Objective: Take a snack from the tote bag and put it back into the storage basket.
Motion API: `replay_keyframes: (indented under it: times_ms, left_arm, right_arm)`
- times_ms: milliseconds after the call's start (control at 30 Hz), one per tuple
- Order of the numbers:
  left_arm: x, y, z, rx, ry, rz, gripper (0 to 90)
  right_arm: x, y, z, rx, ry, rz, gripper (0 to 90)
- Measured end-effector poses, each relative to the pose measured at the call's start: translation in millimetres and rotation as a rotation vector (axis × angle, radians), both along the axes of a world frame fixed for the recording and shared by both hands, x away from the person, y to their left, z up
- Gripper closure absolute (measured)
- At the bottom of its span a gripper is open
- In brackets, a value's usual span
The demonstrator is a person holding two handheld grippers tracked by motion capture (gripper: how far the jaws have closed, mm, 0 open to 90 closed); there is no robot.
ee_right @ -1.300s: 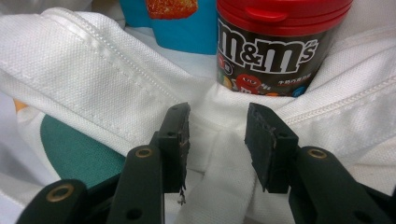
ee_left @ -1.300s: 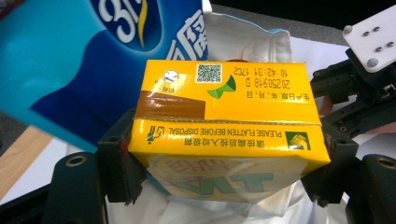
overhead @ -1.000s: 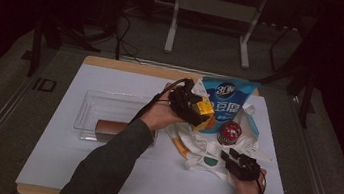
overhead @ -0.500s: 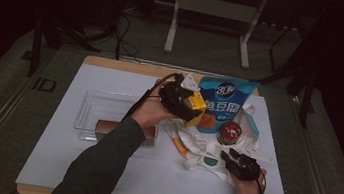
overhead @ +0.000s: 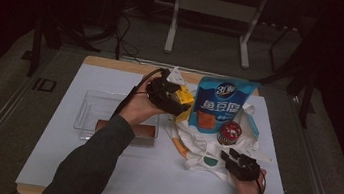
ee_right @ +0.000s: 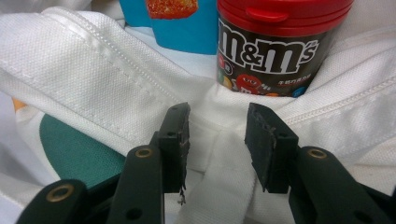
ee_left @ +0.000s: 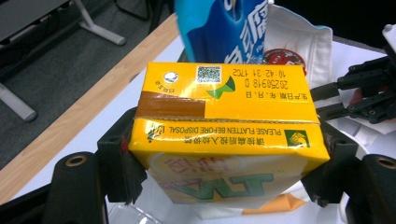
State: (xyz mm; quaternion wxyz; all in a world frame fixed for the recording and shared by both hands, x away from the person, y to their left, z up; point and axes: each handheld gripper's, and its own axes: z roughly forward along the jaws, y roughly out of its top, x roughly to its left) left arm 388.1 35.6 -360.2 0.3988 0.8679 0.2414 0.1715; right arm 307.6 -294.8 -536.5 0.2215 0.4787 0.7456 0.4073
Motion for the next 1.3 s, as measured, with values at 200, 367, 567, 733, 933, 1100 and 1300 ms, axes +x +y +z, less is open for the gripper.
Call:
replay_keyframes:
  times_ms: [200,367,567,733,933,1100,1300]
  left_arm:
    - [0.7,7.8,-2.7,-0.001,0.005,0.024,27.7]
    - [0.7,15.5,-3.8,-0.004,0.006,0.044,27.8]
    - [1.5,26.7,-5.4,-0.011,0.010,0.069,27.8]
    - [2.9,36.0,-7.5,-0.006,0.012,0.095,27.8]
    - [3.6,44.2,-9.2,-0.010,0.015,0.116,27.8]
    - [4.4,52.2,-12.4,0.001,0.018,0.135,27.8]
    - [5.0,60.9,-15.0,0.001,0.023,0.159,27.8]
  right_arm:
    - [0.0,0.0,0.0,0.000,0.000,0.000,59.8]
    - [0.0,-0.1,0.0,0.001,0.000,0.000,59.8]
    - [-0.2,0.2,0.0,0.001,0.001,-0.001,59.8]
    - [-0.1,0.0,0.0,-0.002,-0.001,0.000,59.8]
    - [-0.1,0.0,-0.1,-0.004,-0.003,0.001,59.8]
    - [-0.2,0.2,0.0,-0.004,-0.003,0.001,59.8]
    - [-0.3,0.2,0.0,-0.003,-0.002,0.000,59.8]
